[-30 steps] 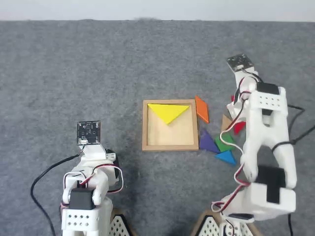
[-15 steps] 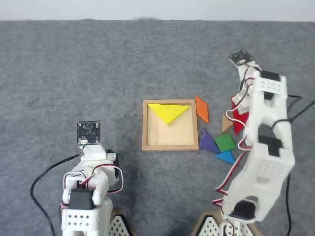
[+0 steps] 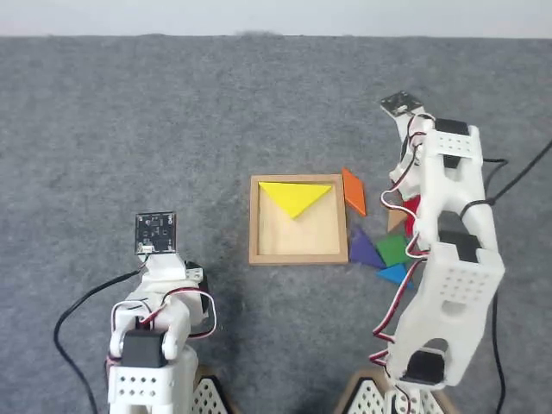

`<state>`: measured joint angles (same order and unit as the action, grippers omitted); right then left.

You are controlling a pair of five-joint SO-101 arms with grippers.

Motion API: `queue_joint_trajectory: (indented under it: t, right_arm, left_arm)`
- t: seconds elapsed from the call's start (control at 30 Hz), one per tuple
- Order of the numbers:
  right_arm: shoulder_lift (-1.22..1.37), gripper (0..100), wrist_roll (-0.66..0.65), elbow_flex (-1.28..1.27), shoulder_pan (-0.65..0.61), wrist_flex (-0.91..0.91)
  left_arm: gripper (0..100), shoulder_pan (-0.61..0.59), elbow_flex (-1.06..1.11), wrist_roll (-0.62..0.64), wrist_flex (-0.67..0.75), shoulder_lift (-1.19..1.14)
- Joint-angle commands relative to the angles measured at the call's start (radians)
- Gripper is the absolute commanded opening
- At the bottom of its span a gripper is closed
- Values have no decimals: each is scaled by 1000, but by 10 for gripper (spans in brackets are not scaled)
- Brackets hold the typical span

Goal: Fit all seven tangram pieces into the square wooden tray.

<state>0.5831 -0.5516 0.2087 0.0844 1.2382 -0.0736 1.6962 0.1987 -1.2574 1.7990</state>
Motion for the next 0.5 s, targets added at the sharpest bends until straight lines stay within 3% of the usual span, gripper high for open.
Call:
queue_joint_trajectory:
  t: [0.0,0.33,0.47]
  right_arm:
    - [-16,300,130,25,-10,36]
    - [1,299,402,29,-4,90]
    - [12,299,436,25,-5,87]
  left_arm:
    - [14,-6,-13,-15,-5,20]
    - [14,-6,-13,-15,-5,20]
    - [14,-6,-13,-15,-5,20]
